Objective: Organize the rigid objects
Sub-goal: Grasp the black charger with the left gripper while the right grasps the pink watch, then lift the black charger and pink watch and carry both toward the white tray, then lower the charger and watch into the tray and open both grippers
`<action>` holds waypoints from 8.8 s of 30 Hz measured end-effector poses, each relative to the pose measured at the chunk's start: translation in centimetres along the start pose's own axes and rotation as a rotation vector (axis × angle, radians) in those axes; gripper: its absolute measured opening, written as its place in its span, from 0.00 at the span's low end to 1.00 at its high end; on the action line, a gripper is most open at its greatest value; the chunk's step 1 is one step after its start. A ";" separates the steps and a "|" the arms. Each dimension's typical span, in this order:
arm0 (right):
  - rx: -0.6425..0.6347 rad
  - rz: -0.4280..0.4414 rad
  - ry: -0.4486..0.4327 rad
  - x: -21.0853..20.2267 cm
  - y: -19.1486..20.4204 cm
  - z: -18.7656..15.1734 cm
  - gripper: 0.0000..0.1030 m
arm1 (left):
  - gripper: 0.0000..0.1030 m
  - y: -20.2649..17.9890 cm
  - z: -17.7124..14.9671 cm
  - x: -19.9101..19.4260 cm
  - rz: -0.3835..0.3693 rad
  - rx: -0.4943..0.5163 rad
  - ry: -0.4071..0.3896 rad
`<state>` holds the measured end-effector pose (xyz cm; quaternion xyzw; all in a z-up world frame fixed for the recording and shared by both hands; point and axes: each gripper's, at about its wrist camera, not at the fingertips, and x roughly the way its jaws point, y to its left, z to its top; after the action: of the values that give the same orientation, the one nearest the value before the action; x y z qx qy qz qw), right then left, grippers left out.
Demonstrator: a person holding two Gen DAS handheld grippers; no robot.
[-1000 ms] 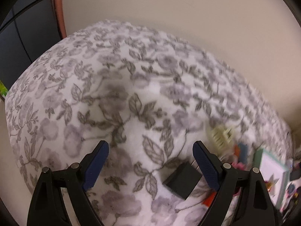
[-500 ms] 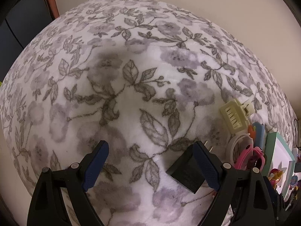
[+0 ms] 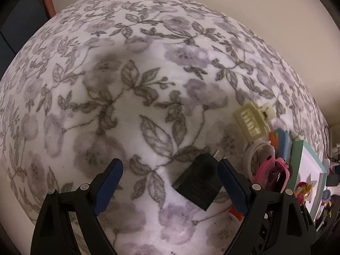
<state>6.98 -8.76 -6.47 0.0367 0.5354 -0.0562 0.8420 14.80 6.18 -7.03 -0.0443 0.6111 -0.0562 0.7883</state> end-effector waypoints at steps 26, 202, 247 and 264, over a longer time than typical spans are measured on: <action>0.087 0.093 -0.045 -3.4 -3.2 0.3 0.48 | 0.56 -3.9 -1.4 1.4 -0.093 0.097 0.085; 0.783 0.022 -0.064 -8.9 -30.0 -9.1 0.11 | 0.41 -28.8 -16.0 -4.3 -0.223 0.790 -0.075; 0.703 -0.019 -0.008 -7.7 -28.8 -8.3 0.16 | 0.55 -25.7 -12.0 -4.9 -0.193 0.604 -0.094; 0.565 -0.051 -0.014 -7.4 -25.6 -6.6 0.68 | 0.92 -18.2 -6.0 -4.4 -0.091 0.322 -0.115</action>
<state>-5.52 -32.93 -2.65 0.2562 0.4933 -0.2248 0.8003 7.25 -11.18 -1.76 0.0518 0.5456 -0.1862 0.8154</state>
